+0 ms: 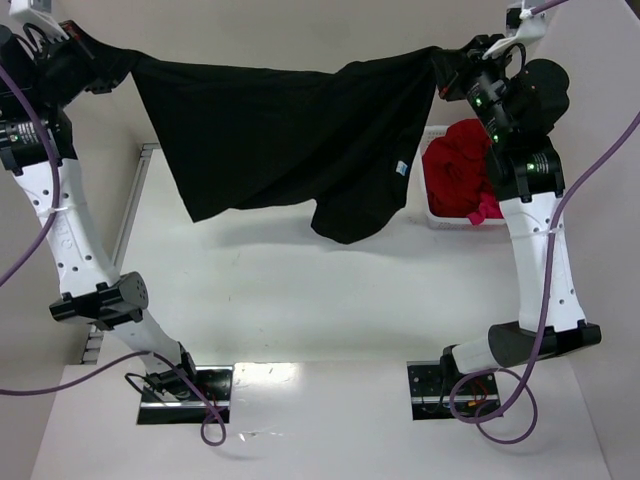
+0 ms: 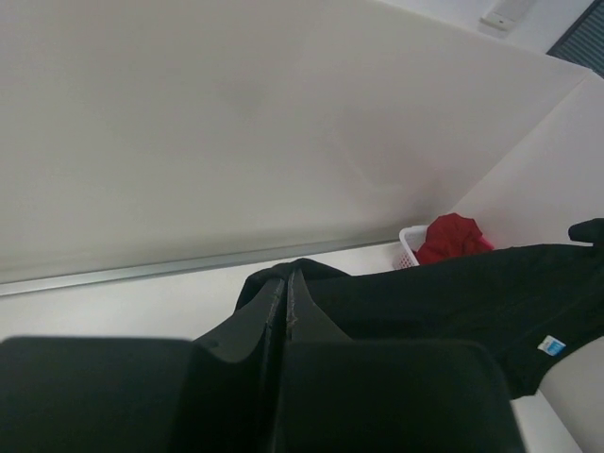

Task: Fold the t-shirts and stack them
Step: Flatten out the tshirt

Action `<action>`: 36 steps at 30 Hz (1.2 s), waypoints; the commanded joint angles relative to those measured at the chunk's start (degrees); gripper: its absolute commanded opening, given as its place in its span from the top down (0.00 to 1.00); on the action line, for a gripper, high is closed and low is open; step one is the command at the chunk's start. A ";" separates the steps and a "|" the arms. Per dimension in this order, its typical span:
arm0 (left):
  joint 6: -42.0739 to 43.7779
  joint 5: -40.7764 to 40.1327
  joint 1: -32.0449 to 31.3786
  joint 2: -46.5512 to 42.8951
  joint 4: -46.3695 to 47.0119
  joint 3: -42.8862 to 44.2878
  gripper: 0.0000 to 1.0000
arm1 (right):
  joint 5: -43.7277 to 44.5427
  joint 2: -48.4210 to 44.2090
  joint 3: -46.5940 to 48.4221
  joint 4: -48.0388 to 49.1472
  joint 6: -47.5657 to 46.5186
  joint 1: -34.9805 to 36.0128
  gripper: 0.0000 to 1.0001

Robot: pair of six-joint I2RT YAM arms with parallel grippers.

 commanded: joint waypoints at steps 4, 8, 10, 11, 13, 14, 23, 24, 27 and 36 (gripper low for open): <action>-0.90 -0.39 0.91 0.69 -1.11 4.48 1.00 | 2.21 -0.48 -0.17 2.59 -1.73 -0.47 0.90; -0.90 -0.39 0.91 0.69 -1.73 8.35 1.00 | 1.34 -1.01 2.72 2.59 -1.73 -0.47 0.90; -0.90 -0.39 0.91 0.08 -1.73 10.63 1.00 | 0.38 -1.01 3.96 2.59 -1.12 -0.47 0.90; -0.90 -0.39 0.91 -0.62 -1.73 10.64 1.00 | -1.46 -1.53 4.48 3.12 -1.11 -0.47 0.90; -0.38 -0.39 0.91 -1.41 -2.34 11.17 1.00 | -2.00 -2.15 4.49 4.26 0.02 -0.47 0.90; 0.32 -0.91 0.91 -1.42 -2.35 11.17 1.00 | -2.00 -2.85 4.49 5.22 0.03 -0.47 0.90; 1.91 -1.45 0.91 -1.42 -2.18 6.09 1.00 | -0.26 -3.38 -3.84 7.16 0.56 -0.47 0.90; 1.91 -1.45 0.91 -1.42 -2.17 5.12 1.00 | 0.28 -2.77 -4.82 7.16 0.56 -0.47 0.90; 3.93 -3.53 0.91 -2.82 -2.17 0.73 1.00 | 1.42 -1.54 -7.55 6.55 0.56 -0.47 0.90; 9.90 -15.14 0.30 -16.88 0.28 -22.03 1.00 | 2.13 0.74 -5.35 3.30 1.17 -0.47 0.91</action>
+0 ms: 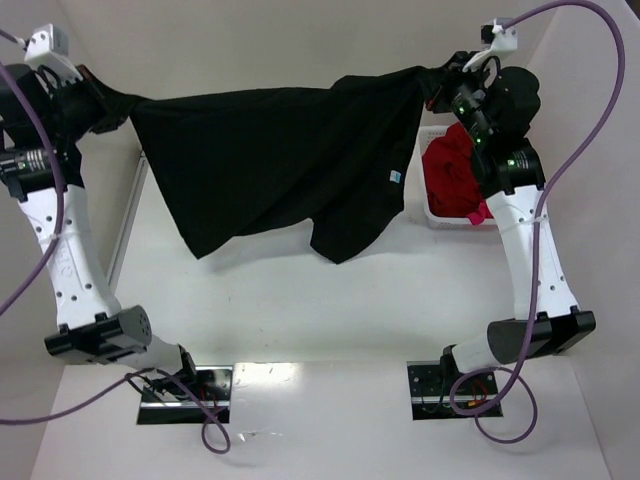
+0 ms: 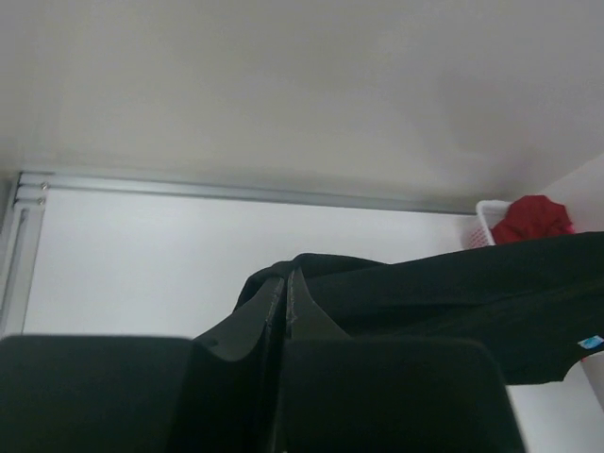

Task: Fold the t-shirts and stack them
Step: Flatten out the tshirt

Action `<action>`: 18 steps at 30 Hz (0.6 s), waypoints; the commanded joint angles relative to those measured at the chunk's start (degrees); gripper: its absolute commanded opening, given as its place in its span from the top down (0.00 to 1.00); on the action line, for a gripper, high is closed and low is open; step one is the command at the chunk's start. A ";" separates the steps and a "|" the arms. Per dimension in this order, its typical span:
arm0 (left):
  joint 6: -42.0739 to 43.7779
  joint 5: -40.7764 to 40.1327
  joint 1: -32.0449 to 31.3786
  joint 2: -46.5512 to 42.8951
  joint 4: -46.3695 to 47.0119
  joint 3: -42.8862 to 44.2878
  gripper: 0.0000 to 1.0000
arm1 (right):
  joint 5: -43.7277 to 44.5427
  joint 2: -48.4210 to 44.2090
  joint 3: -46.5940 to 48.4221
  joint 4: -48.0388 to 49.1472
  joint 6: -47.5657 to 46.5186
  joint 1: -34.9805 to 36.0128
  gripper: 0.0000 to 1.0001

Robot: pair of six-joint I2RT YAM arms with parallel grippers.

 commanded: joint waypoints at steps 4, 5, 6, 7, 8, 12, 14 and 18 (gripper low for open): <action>3.90 -9.75 -1.66 -12.98 6.50 -14.36 1.00 | 3.07 1.58 3.31 -0.06 2.88 -0.47 0.91; 3.90 -9.76 -1.66 -15.16 6.51 -15.43 1.00 | 3.07 1.59 4.70 -0.66 2.89 -0.47 0.91; 3.90 -9.76 -1.66 -16.23 7.12 -16.23 1.00 | 3.77 2.28 5.41 -0.67 2.89 -0.47 0.91; 2.86 -9.76 -1.66 -17.29 8.17 -17.02 1.00 | 3.78 3.07 6.28 -1.37 2.89 -0.47 0.91; 2.24 -9.76 -1.66 -18.51 8.18 -17.55 1.00 | 4.38 3.08 8.21 -1.37 2.89 -0.47 0.91; -0.14 -6.70 -1.66 -21.33 13.60 -21.93 1.00 | 5.01 5.36 13.14 -2.60 3.41 -0.47 0.91; -0.14 -4.59 -1.66 -22.56 15.29 -24.04 1.00 | 6.24 6.15 16.47 -3.31 4.12 -0.47 0.92; 1.87 -3.52 -1.66 -25.82 21.45 -30.03 1.00 | 6.24 6.77 18.51 -3.31 4.12 -0.47 0.92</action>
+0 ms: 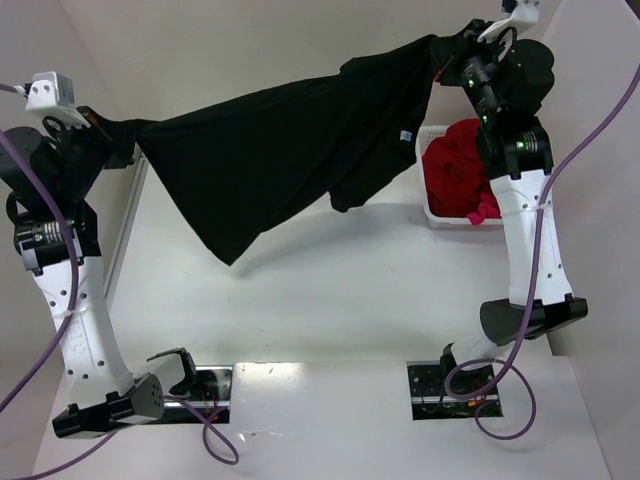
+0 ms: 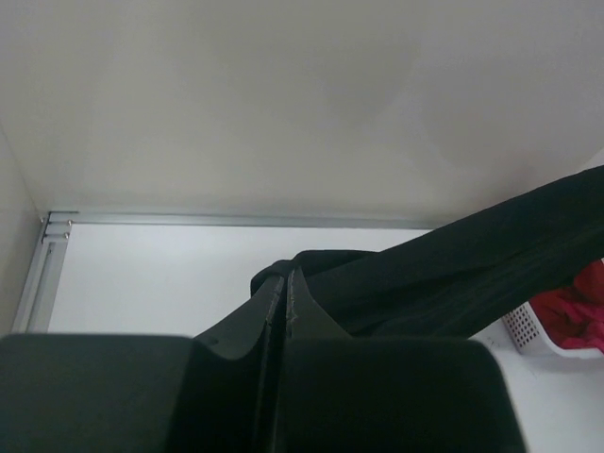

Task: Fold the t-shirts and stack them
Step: Flatten out the tshirt

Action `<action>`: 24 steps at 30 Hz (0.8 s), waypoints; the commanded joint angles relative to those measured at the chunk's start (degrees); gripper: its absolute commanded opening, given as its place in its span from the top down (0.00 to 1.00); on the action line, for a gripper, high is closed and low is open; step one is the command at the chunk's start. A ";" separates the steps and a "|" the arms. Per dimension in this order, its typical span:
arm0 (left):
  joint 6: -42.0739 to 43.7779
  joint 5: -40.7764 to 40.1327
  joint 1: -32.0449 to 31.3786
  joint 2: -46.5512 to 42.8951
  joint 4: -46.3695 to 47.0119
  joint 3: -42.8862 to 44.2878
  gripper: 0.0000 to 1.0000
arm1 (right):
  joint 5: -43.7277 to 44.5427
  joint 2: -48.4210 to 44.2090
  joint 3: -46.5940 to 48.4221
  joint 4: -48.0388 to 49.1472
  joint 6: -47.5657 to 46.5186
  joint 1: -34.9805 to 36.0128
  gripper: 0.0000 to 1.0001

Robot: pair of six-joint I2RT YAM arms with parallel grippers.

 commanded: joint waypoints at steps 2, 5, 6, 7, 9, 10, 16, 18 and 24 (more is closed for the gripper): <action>1.55 0.98 0.20 -1.17 8.63 -0.98 1.00 | 3.05 -0.24 4.55 0.86 0.47 -0.47 0.92; -0.29 -1.73 0.20 1.28 9.26 1.56 1.00 | 1.47 -0.24 4.55 0.86 0.47 -0.47 0.92; -2.03 -2.35 0.20 1.82 9.26 3.22 1.00 | 0.60 -0.24 4.55 0.86 0.99 -0.47 0.92; -3.01 -2.36 0.20 1.82 9.26 4.02 1.00 | 0.59 -0.24 3.94 0.86 1.00 -0.47 0.92; -5.81 -1.39 0.20 3.84 9.26 5.17 1.00 | 0.06 -0.24 3.32 0.86 1.00 -0.47 0.92; -8.96 -0.69 0.20 3.84 9.26 5.17 1.00 | 0.06 -0.24 3.32 0.34 1.00 -0.47 0.92; -15.06 -7.26 0.20 -3.27 19.64 -5.99 0.98 | 0.06 -0.77 2.18 0.34 -0.14 0.23 0.92; -13.57 -7.28 0.20 -3.28 18.94 -5.38 0.98 | 0.06 -0.77 1.57 -0.18 -0.14 1.72 0.92; -12.10 -10.24 -4.35 -5.30 16.24 -5.83 0.99 | 0.67 -3.49 -4.76 1.74 -0.14 2.25 0.92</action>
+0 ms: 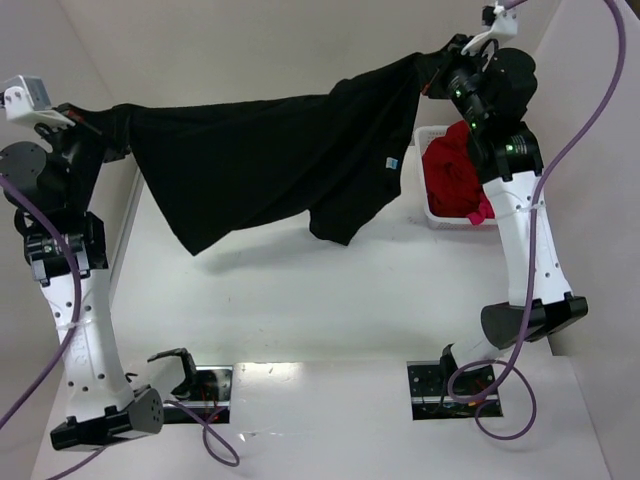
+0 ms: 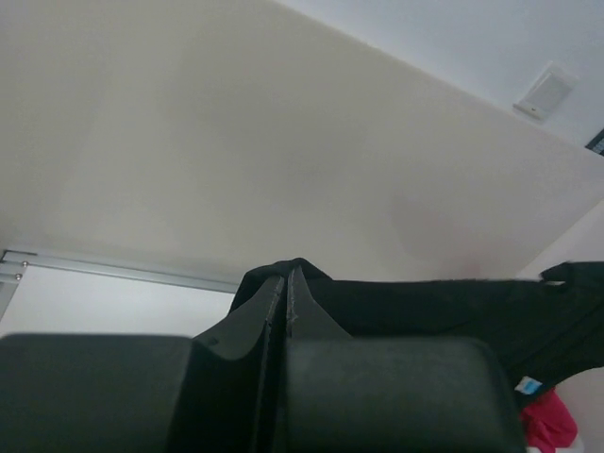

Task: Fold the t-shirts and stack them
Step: Flatten out the tshirt

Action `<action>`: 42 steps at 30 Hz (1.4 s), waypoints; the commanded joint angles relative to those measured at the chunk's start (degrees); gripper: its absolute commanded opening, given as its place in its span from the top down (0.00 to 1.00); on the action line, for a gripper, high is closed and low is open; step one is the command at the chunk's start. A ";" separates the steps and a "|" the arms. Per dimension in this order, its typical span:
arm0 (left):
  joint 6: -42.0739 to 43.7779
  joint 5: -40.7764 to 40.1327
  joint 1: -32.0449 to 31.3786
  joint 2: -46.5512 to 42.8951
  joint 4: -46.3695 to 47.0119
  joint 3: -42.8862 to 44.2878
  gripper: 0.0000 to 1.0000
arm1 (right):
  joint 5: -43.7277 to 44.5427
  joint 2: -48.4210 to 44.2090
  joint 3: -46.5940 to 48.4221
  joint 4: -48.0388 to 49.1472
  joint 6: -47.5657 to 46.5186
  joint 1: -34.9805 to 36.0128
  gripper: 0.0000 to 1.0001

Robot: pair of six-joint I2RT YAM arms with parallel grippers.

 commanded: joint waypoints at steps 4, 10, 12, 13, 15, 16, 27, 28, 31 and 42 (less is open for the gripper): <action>5.06 -11.77 -15.44 0.93 -1.59 4.73 0.99 | 1.49 -3.68 -3.49 3.30 0.01 0.46 0.91; 14.19 -23.30 -31.29 -0.01 -6.88 5.97 0.99 | 2.10 -4.29 -3.49 1.99 0.01 0.46 0.91; 14.73 -24.44 -31.29 -1.51 -5.57 5.36 0.98 | 2.10 -4.29 -4.36 1.98 0.53 0.46 0.91; 14.73 -25.06 -31.29 -3.34 -4.17 4.48 0.98 | 0.45 -5.07 -6.19 3.02 0.54 0.46 0.91; 17.45 -24.20 -31.29 -4.85 -0.40 2.64 0.98 | 2.01 -6.39 -7.61 3.65 -0.59 1.69 0.91; 17.46 -24.19 -31.29 -4.86 -0.38 2.63 0.99 | 2.71 -6.40 -7.62 3.65 -1.39 2.39 0.91; 17.27 -29.98 -31.29 0.59 1.04 -1.95 1.00 | 9.74 -10.79 -11.48 6.55 -2.53 2.40 0.91; 17.80 -29.99 -31.29 1.20 1.03 -1.94 1.00 | 10.62 -10.79 -10.70 6.55 -3.15 2.40 0.91; 18.86 -32.17 -31.29 1.73 1.56 -1.94 1.00 | 11.24 -11.32 -9.37 4.88 -4.29 2.40 0.91; 13.23 -26.39 -30.76 7.45 0.50 -0.46 1.00 | 10.63 -12.46 -11.57 5.05 -4.29 2.40 0.91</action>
